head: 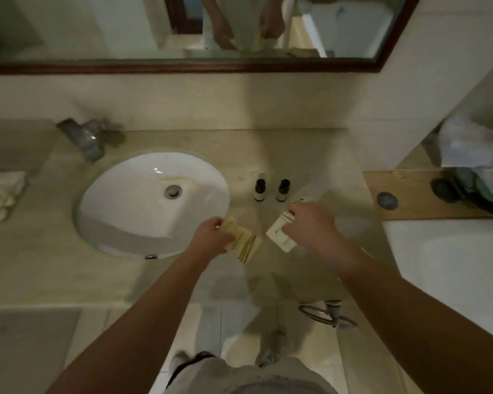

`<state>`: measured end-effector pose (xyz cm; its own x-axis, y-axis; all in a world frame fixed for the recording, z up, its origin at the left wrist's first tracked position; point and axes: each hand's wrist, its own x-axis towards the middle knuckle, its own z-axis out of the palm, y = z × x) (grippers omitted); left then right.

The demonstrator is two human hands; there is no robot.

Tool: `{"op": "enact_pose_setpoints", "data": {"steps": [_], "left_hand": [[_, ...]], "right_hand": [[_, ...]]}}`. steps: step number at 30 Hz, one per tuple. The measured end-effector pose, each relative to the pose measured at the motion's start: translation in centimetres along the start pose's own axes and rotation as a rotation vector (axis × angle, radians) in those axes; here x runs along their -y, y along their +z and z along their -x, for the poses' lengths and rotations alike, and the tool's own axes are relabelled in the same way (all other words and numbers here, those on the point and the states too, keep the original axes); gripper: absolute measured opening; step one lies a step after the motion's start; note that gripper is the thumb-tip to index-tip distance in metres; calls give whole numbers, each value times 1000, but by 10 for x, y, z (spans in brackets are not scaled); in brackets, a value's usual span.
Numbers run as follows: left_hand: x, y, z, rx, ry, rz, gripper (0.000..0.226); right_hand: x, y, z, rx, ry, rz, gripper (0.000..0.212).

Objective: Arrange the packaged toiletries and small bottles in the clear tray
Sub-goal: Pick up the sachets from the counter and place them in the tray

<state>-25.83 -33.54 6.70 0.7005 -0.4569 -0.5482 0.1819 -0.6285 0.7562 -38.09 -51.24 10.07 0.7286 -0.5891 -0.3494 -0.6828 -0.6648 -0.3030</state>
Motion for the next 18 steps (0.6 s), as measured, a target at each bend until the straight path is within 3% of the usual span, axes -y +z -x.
{"op": "enact_pose_setpoints", "data": {"steps": [5,9,13,18], "left_hand": [[34,-97,34,-194,-15,382,12],[91,-205,64,-440,-73,522,14],[150,-289,83,-594,-90,612,16],[200,-370,89,-729,-127,635,19]], "right_hand": [[124,8,15,-60,-216,-126,11],[245,55,31,-17,-419,-245,15],[344,105,42,136,-477,-258,26],[434,151,47,74,-450,-381,12]]}}
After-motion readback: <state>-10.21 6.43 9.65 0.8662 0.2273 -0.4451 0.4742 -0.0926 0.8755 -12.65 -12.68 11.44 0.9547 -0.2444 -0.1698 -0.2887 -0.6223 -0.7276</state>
